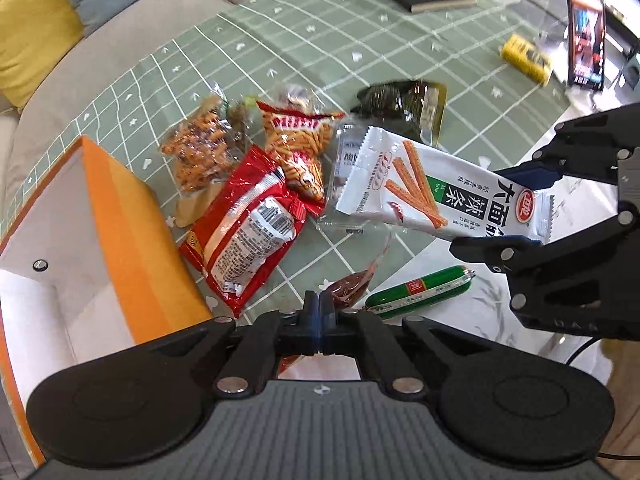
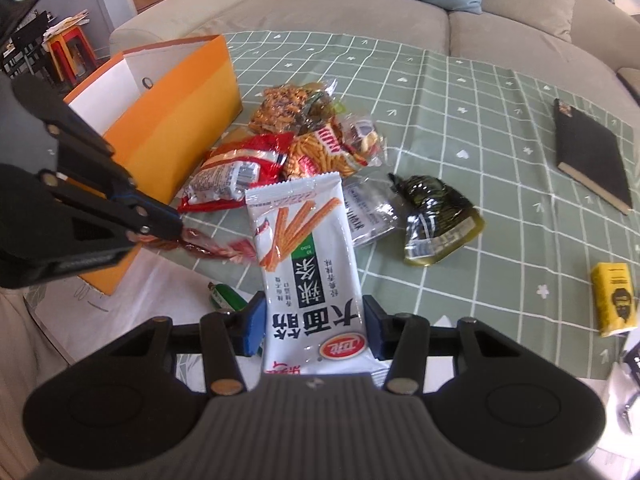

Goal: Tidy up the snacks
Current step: 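Lift the green sausage stick with the left tool while the right tool lifts the breadstick packet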

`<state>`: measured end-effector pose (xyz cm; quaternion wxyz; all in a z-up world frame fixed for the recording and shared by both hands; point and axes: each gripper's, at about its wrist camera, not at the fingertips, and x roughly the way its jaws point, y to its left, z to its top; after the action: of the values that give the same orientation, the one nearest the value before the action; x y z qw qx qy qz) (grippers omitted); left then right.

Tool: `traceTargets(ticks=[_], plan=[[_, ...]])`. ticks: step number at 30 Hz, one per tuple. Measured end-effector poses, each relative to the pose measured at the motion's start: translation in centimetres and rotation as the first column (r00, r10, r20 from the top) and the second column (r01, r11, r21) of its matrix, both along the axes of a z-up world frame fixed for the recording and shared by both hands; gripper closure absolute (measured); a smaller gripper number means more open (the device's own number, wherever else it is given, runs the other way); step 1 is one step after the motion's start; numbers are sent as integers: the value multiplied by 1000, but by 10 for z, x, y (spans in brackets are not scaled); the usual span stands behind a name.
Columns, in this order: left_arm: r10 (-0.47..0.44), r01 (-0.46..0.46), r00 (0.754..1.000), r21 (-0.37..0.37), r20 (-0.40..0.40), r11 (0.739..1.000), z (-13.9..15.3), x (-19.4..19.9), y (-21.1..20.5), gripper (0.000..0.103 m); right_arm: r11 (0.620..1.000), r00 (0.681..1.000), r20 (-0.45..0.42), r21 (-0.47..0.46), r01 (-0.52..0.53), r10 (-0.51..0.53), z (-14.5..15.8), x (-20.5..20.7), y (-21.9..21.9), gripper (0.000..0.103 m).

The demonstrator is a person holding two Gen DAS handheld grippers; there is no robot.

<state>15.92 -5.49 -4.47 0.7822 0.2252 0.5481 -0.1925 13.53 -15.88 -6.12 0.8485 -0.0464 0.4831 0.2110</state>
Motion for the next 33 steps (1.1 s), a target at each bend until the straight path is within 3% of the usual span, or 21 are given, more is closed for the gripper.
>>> traceTargets(ticks=[6,12,14,17,22,24,27,33], plan=[[5,-4,1000,-66,25,998,30,-6,8,103,1000,1000,-4,6,7,-7,19,1,4,56],[-15,22,994,-64,110,998,66,-11,18,103,1000,999,29,-19,-14,14,43,1,17,56],[-58,63,996,-84,68,994,70,-12,20,103,999,999,45,-39,-21,23,48,2,22,56],[-101,101,995,-96,5,990,58,-17,14,97,998,999,40,-54,-17,19,48,3,26,56],[-200,199,979,-41,-30,979,21,-24,-2,61,997,1000,-12,-74,-4,3,29,-6,18,56],[-255,252,966,-49,-46,966,7,-27,-6,60,997,1000,-22,-78,14,-16,23,-11,11,56],[-331,328,943,-72,-37,942,-5,-39,-17,50,995,998,-31,-77,56,-58,12,-16,-2,56],[-393,392,919,-47,-23,919,-40,-41,-43,49,993,990,-82,-49,108,-112,-11,-21,-21,56]])
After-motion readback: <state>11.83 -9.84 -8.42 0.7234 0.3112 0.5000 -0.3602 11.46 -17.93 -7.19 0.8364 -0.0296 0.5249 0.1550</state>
